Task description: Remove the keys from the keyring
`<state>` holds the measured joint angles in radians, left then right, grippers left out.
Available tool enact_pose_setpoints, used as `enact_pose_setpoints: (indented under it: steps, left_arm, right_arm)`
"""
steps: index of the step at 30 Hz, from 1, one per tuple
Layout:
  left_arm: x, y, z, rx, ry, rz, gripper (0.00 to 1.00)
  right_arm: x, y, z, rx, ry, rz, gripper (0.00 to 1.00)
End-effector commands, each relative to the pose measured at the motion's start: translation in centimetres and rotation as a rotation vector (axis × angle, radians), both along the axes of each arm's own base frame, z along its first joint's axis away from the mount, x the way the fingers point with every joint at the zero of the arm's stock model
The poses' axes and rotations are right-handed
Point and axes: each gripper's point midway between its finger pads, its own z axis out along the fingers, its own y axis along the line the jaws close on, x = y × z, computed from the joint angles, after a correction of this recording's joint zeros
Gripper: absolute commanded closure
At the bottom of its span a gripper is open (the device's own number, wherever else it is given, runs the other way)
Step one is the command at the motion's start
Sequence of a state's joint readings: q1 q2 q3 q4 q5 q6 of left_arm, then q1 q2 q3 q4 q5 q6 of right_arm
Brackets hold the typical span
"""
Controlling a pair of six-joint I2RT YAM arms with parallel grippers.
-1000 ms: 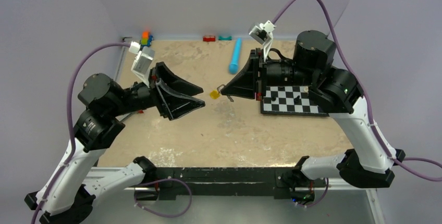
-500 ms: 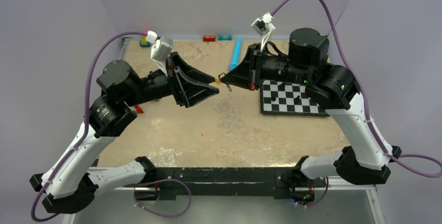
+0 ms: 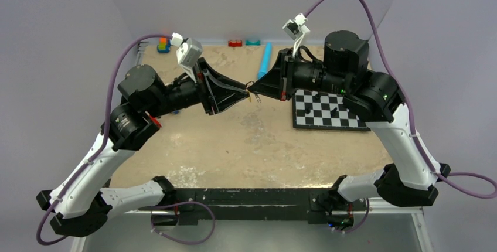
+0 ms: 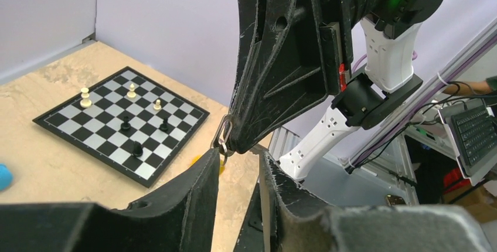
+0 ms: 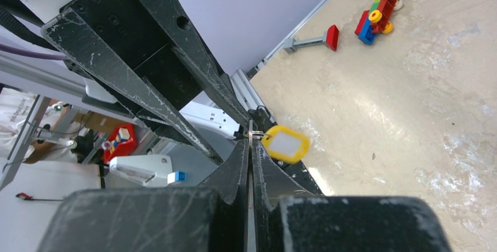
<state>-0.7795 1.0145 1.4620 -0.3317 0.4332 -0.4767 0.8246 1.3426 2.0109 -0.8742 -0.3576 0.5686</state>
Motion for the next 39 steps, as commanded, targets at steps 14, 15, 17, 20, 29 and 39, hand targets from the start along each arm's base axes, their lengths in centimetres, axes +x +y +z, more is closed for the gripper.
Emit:
enact_pose_setpoints:
  steps: [14, 15, 17, 20, 29, 39]
  left_arm:
    - [0.0, -0.3, 1.8, -0.045, -0.055, -0.009, 0.92]
    - [0.0, -0.3, 1.8, -0.042, -0.055, -0.009, 0.92]
    - [0.0, -0.2, 1.3, -0.026, -0.051, -0.006, 0.82]
    - [-0.2, -0.1, 0.6, -0.025, -0.054, -0.014, 0.63]
    - [-1.4, -0.9, 1.0, -0.049, -0.072, -0.101, 0.62]
    - [-0.7, -1.2, 1.1, -0.043, -0.092, -0.075, 0.7]
  right_arm:
    - [-2.0, -0.2, 2.4, 0.086, -0.029, 0.071, 1.0]
    - [-2.0, -0.2, 2.6, 0.088, -0.031, 0.07, 1.0]
    - [-2.0, -0.4, 2.7, 0.085, -0.034, 0.06, 1.0]
    - [-2.0, -0.6, 2.9, 0.087, -0.038, 0.054, 1.0]
    - [-1.6, -0.2, 2.8, 0.087, -0.03, 0.049, 1.0]
    - [-2.3, 0.1, 3.1, 0.109, -0.018, 0.089, 1.0]
